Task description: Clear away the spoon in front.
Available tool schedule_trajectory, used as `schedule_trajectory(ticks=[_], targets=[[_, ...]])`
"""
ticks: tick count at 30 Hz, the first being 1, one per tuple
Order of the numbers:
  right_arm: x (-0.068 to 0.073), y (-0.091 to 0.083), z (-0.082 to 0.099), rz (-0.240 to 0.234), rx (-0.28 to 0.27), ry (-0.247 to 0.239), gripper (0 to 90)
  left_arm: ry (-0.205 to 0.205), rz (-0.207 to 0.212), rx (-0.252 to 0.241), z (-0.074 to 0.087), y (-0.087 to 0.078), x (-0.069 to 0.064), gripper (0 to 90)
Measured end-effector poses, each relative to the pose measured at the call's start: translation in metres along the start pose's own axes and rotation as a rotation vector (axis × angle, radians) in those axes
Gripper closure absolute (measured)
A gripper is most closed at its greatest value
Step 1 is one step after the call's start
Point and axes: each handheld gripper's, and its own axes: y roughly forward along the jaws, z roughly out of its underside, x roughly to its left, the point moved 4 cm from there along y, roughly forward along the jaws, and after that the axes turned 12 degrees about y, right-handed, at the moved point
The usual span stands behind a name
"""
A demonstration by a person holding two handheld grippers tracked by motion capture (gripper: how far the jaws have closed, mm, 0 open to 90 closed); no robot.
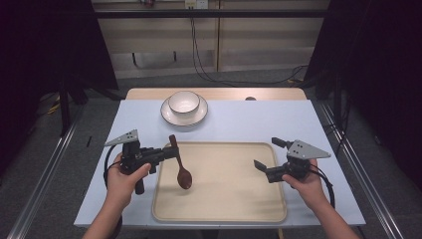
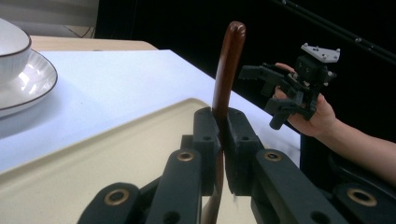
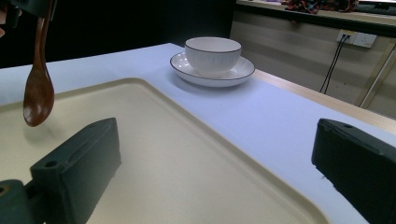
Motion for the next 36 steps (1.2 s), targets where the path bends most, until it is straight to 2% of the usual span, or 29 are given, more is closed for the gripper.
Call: schedule_trajectory(ticks=[17, 29, 36], targets=[[0.000, 0.000, 0.000, 0.002, -0.003, -0.005, 1.0, -0.027, 0.015, 0.024, 0.014, 0.007, -0.001, 84.2], [0.000, 0.000, 0.000, -0.001, 0.002, -0.009, 1.0, -0.026, 0.028, 0.049, 0.020, 0.009, -0.001, 84.2], [0.000, 0.000, 0.000, 0.000, 0.003, -0.010, 1.0, -0.048, 0.031, 0.040, 0.022, 0.010, 0.001, 84.1]])
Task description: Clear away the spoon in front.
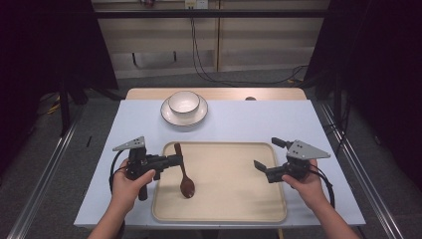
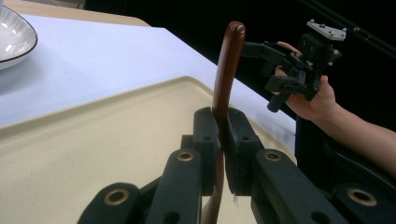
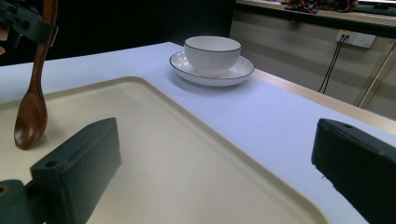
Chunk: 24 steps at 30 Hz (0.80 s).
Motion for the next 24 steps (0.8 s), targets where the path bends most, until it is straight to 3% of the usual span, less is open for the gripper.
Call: schedule_trajectory(ticks=[6, 11, 24], targets=[[0.001, 0.000, 0.000, -0.002, 0.002, 0.001, 1.0, -0.008, -0.023, -0.006, 0.002, 0.001, 0.004, 83.2], [0.001, 0.001, 0.000, -0.002, -0.003, 0.001, 1.1, 0.024, -0.060, 0.023, 0.004, 0.001, 0.012, 80.8], [0.002, 0.001, 0.001, -0.002, 0.001, -0.003, 1.1, 0.051, -0.088, 0.074, 0.009, 0.005, 0.013, 75.6]])
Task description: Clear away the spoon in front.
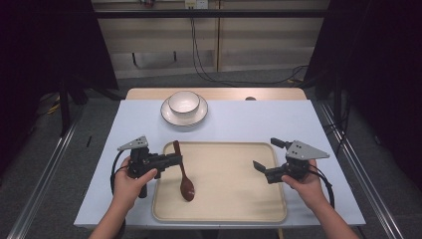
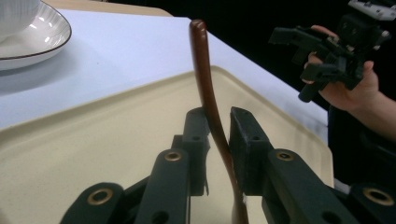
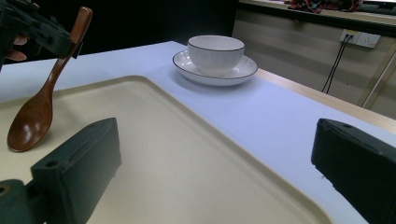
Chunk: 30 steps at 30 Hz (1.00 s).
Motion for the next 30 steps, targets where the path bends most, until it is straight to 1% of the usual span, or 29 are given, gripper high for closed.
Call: schedule_trajectory(ticks=[4, 5, 10, 17, 20, 22, 23, 26, 30], targets=[[-0.0002, 0.0003, 0.0001, -0.007, 0.001, -0.001, 1.2, 0.003, -0.002, 0.008, 0.0016, 0.0006, 0.0006, 74.6], [-0.0004, 0.0005, 0.0000, -0.006, 0.001, 0.001, 1.2, 0.008, -0.009, 0.018, 0.0024, 0.0010, 0.0006, 74.2], [0.0000, 0.0014, -0.0001, -0.013, 0.003, -0.004, 1.3, 0.005, -0.008, 0.016, 0.0031, 0.0007, 0.0003, 73.9], [0.0010, 0.0016, -0.0004, -0.008, 0.000, -0.004, 1.4, 0.013, -0.029, 0.029, 0.0057, 0.0025, 0.0024, 71.5], [0.0008, 0.0010, -0.0005, -0.011, 0.001, -0.004, 1.4, 0.015, -0.032, 0.036, 0.0061, 0.0032, 0.0027, 70.4], [0.0014, 0.0001, 0.0001, -0.005, 0.003, -0.006, 1.4, 0.017, -0.031, 0.034, 0.0051, 0.0043, 0.0023, 69.9], [0.0016, -0.0003, 0.0000, -0.007, 0.003, -0.011, 1.4, 0.023, -0.030, 0.044, 0.0056, 0.0058, 0.0025, 69.5], [0.0019, -0.0015, -0.0003, -0.002, 0.005, -0.014, 1.4, 0.019, -0.028, 0.059, 0.0087, 0.0082, 0.0019, 69.2], [0.0029, -0.0006, 0.0001, -0.008, 0.002, -0.013, 1.4, 0.027, -0.035, 0.065, 0.0087, 0.0085, 0.0020, 67.0]])
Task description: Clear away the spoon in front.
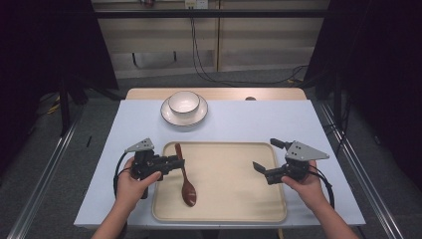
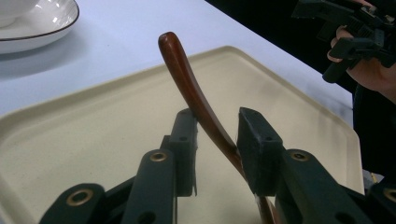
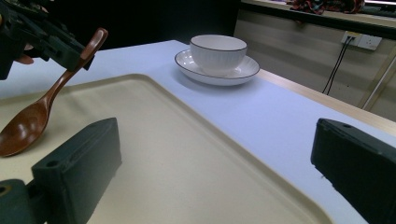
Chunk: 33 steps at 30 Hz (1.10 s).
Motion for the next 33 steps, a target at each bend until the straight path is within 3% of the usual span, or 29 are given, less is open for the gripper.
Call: schedule_trajectory(ticks=[8, 13, 22, 29, 33], targets=[[0.000, 0.001, 0.000, -0.005, 0.003, -0.004, 1.4, 0.010, -0.040, -0.008, 0.002, 0.001, 0.005, 56.5], [0.000, 0.001, 0.000, -0.006, 0.002, 0.000, 1.4, 0.012, -0.033, -0.007, 0.002, 0.002, 0.005, 55.4], [0.000, 0.001, 0.000, -0.005, 0.002, -0.003, 1.4, 0.007, -0.062, -0.028, -0.001, -0.003, 0.007, 49.5], [-0.001, 0.000, 0.000, -0.003, 0.002, -0.002, 1.4, 0.049, -0.072, -0.059, -0.007, -0.008, 0.007, 40.6], [-0.001, 0.000, 0.000, 0.001, 0.000, 0.001, 1.4, 0.051, -0.077, -0.072, -0.007, -0.011, 0.009, 36.6]])
